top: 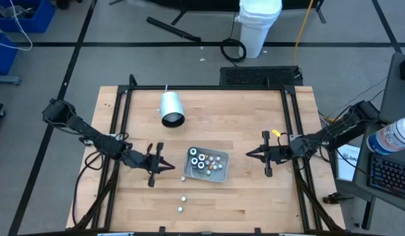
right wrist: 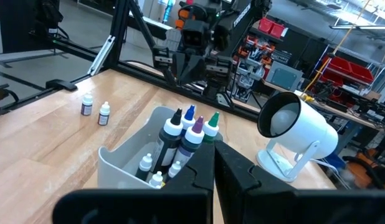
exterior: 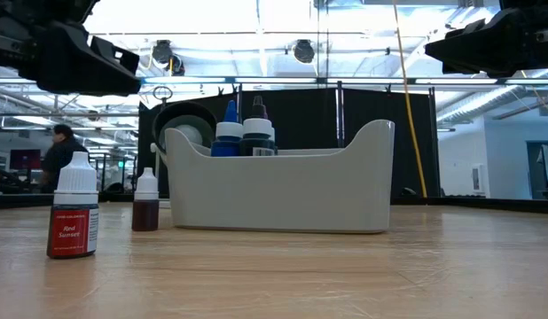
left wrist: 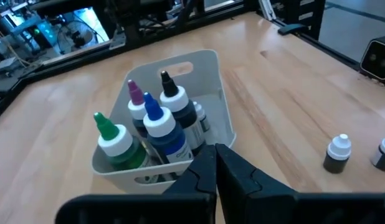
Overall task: Pick & Place food coloring
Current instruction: Put the red food coloring bottle into the gray bin
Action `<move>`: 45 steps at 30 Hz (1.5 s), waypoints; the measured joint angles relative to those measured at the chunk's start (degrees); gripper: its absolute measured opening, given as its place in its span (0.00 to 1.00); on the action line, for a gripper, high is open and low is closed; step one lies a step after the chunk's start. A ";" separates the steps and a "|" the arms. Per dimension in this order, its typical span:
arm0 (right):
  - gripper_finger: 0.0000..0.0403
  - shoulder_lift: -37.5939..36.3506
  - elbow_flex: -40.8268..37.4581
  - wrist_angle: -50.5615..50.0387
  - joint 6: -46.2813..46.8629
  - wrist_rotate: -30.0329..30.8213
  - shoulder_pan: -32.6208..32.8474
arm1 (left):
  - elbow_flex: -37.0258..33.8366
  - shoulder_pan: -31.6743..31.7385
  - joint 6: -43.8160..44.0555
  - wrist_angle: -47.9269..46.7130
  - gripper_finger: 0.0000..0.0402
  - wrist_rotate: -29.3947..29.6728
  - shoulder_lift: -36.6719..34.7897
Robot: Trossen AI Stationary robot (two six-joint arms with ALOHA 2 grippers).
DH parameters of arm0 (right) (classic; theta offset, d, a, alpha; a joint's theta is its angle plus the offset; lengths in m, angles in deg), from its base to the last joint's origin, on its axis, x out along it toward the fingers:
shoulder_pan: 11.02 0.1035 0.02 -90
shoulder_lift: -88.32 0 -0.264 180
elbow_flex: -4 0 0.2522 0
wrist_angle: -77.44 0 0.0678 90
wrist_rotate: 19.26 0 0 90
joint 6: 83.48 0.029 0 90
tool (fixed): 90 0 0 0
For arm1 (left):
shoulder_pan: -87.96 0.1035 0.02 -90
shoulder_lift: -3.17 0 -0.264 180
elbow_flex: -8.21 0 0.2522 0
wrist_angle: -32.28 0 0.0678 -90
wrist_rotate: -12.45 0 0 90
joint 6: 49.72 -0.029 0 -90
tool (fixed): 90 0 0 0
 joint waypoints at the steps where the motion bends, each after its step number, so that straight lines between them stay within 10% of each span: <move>1: 0.00 0.06 0.00 0.00 0.15 0.00 0.00 | 0.00 -0.13 -0.31 -0.02 0.02 -0.05 0.00; 30: 0.00 19.32 6.80 21.58 3.52 5.41 -2.29 | 0.03 0.16 -1.08 2.13 0.07 -1.49 0.00; 45: 0.04 49.73 55.00 -28.91 19.28 -1.37 -2.16 | 0.07 1.69 -11.21 9.44 0.09 2.67 -0.02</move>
